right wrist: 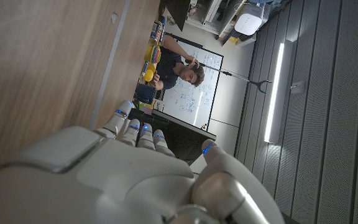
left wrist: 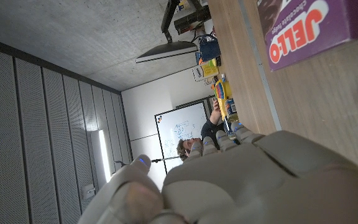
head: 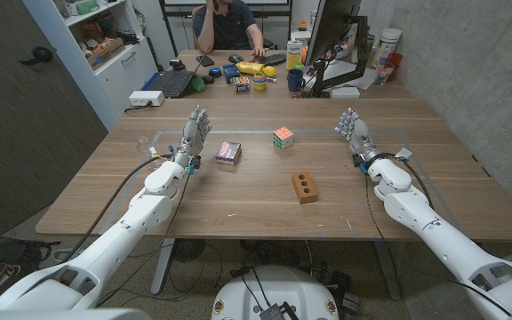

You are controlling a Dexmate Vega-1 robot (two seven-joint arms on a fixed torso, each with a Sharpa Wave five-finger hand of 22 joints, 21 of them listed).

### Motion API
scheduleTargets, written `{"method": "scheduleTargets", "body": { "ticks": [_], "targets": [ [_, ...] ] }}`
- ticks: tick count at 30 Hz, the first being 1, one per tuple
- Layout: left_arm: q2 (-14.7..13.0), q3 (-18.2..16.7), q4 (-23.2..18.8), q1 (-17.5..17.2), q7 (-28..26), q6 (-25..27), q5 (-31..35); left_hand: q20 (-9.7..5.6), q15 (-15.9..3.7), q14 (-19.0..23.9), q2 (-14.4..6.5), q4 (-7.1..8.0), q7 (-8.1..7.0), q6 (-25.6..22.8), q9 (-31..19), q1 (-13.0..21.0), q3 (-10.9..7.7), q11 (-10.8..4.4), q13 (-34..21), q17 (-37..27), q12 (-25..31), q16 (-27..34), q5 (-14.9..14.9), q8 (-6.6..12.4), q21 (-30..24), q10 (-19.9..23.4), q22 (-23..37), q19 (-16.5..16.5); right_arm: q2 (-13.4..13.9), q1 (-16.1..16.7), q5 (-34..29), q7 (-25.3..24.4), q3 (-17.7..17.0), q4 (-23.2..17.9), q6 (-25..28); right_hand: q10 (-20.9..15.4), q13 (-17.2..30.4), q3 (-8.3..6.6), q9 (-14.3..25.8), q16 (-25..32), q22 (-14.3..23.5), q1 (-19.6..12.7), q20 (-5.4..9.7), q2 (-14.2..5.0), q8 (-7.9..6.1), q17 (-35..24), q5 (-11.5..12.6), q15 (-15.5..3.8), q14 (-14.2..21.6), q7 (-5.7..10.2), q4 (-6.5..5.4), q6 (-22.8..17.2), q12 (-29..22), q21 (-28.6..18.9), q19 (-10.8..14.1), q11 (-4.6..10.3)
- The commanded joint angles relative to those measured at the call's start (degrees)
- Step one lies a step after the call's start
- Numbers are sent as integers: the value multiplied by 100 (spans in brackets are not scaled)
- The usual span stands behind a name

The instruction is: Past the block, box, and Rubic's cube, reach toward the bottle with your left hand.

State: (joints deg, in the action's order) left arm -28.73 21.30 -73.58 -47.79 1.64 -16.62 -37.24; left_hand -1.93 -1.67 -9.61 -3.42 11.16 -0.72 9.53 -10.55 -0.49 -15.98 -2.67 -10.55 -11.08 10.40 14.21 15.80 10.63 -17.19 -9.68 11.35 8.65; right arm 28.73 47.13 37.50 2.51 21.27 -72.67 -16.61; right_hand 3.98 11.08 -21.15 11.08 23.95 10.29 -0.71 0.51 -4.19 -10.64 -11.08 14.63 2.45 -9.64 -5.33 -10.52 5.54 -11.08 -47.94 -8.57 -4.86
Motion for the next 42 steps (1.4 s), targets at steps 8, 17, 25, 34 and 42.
{"method": "scheduleTargets", "body": {
  "ticks": [8, 17, 25, 34, 42],
  "targets": [
    [125, -58, 121, -35, -267, -393, 174, -63, -25, -689, -649, -51, -233, 778, -12, 55, -30, -42, -22, 13, 154, 139, 66, 131, -127, -750, 3, -297, -62, -95, 8, 55, 47, 123, 23, 6, 9, -37, 13, 38, 13, -36, 14, -558, -34, -11, 24, -6, -313, -72, 2, -5, -35, -40, -35, -48],
    [137, -201, -105, -210, -580, -733, 308, 964, 191, 0, -488, -185, -756, 215, -26, 229, -84, -104, -32, 63, 206, 235, 159, 204, -169, -152, -45, -754, -91, -108, 5, 67, 62, 145, 6, 6, 9, -31, 13, 36, 13, -30, 17, -554, -33, -12, 24, -14, -312, -67, 0, -3, -34, -31, -32, -51],
    [98, -314, -347, -339, -917, -924, 527, 862, 270, 127, -479, -215, -820, 2, -35, 281, -121, 6, -45, 62, 252, 236, 191, 246, -143, 93, -52, -816, -129, -143, 6, 111, 79, 209, -31, 8, 9, -25, 13, 33, 14, -26, 11, -551, -33, -13, 24, -8, -313, -71, -2, -5, -32, -23, -29, -52],
    [-60, -460, -805, -540, -1651, -985, 1187, 822, 255, 146, -484, -252, -1058, -136, -42, 346, -174, -4, -63, 57, 256, 200, 220, 260, -102, 207, -54, -817, -130, -158, 8, 121, 78, 223, -28, 13, 10, -16, 13, 30, 15, -19, 12, -545, -33, -15, 23, -2, -313, -70, -3, -3, -29, -11, -30, -49],
    [-186, -597, -1170, -723, -2577, -958, 2215, 879, 255, 67, -493, -326, -1189, -287, -51, 457, -256, -2, -79, 59, 236, 121, 246, 281, -5, 238, -59, -688, -143, -185, 17, 154, 90, 277, -13, 13, 10, -11, 13, 28, 15, -16, 9, -544, -32, -15, 24, 1, -311, -69, -4, 0, -28, 1, -37, -49]
  ]
}}
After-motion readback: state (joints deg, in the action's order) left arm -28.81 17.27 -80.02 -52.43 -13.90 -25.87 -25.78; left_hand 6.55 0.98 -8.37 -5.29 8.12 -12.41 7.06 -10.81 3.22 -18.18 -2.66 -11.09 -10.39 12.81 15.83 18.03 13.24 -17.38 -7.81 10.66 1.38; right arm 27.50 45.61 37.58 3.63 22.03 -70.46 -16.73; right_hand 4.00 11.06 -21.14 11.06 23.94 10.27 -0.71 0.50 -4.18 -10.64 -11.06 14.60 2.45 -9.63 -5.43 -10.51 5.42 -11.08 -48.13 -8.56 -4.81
